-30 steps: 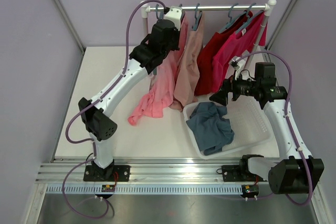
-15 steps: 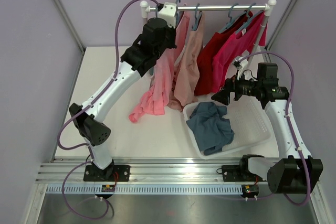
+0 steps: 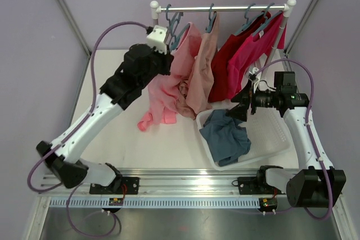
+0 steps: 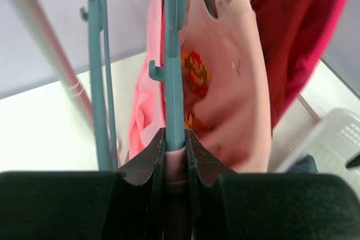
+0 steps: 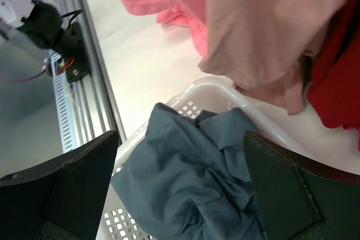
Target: Remove the t-shirt from the hanger
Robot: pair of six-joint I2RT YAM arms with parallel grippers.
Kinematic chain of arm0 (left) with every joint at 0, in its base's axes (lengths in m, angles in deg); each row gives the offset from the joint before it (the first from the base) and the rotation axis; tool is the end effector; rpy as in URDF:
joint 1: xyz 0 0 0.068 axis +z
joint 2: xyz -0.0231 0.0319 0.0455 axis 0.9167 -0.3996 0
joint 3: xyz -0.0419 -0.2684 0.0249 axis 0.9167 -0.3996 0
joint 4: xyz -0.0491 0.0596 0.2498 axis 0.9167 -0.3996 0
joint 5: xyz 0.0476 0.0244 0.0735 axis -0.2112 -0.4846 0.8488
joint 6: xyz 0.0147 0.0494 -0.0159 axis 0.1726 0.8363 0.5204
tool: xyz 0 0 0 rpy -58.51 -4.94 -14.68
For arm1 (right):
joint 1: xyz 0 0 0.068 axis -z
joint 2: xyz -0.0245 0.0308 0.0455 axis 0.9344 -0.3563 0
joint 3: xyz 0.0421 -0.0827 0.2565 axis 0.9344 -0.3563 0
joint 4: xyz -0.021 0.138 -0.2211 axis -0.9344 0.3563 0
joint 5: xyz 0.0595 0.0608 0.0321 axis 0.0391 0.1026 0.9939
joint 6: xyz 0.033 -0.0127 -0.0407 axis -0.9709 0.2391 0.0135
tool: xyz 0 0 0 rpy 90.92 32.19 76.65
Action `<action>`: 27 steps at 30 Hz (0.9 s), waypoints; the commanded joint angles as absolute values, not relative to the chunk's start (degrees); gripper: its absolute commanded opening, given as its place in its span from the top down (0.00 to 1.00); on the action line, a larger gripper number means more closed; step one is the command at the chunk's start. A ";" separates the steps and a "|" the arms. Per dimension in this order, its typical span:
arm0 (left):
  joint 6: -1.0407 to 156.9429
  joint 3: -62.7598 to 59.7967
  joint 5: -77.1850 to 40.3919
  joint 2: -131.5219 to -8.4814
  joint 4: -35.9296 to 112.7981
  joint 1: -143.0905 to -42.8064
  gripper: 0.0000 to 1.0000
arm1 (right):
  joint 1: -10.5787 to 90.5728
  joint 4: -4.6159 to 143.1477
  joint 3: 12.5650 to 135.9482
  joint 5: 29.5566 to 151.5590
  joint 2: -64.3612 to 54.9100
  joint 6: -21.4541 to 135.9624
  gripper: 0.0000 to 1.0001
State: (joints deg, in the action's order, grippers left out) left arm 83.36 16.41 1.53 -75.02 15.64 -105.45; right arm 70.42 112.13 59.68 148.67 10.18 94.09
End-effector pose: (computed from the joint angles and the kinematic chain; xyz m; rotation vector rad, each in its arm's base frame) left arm 0.2489 -0.1923 0.4531 0.3574 1.7400 -0.3930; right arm 0.2222 0.0274 0.3264 -0.9533 1.7855 1.0228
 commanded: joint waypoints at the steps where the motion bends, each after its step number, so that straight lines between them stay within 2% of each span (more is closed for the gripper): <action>1: 83.11 11.36 -0.56 -65.46 22.44 -105.21 1.00 | 70.62 119.63 60.58 156.39 10.09 105.62 0.01; 5: 83.47 2.48 -1.25 -53.53 19.82 -105.12 1.00 | 69.39 124.74 61.63 158.51 9.12 113.54 0.03; 7: 83.47 -3.40 -2.48 -49.55 18.76 -105.12 1.00 | 65.01 125.36 62.51 156.67 9.12 114.43 0.03; 11: 84.26 -11.50 -8.72 -39.79 13.85 -105.03 1.00 | 53.94 121.06 64.27 142.82 9.65 110.75 0.03; 16: 83.20 -18.70 -17.66 -29.50 8.30 -105.03 1.00 | 43.22 121.13 70.14 134.61 5.01 112.31 0.03; 22: 81.97 -20.30 -28.13 -22.38 3.56 -105.03 1.00 | 40.91 124.84 78.50 133.19 0.25 122.07 0.02; 27: 81.97 -19.25 -28.95 -19.39 0.39 -105.03 1.00 | 40.91 120.35 82.29 131.79 -0.72 120.85 0.02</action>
State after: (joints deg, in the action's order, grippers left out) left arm 82.55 -20.77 -24.51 -21.10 -0.01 -105.12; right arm 41.35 123.48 78.13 133.64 -0.33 119.16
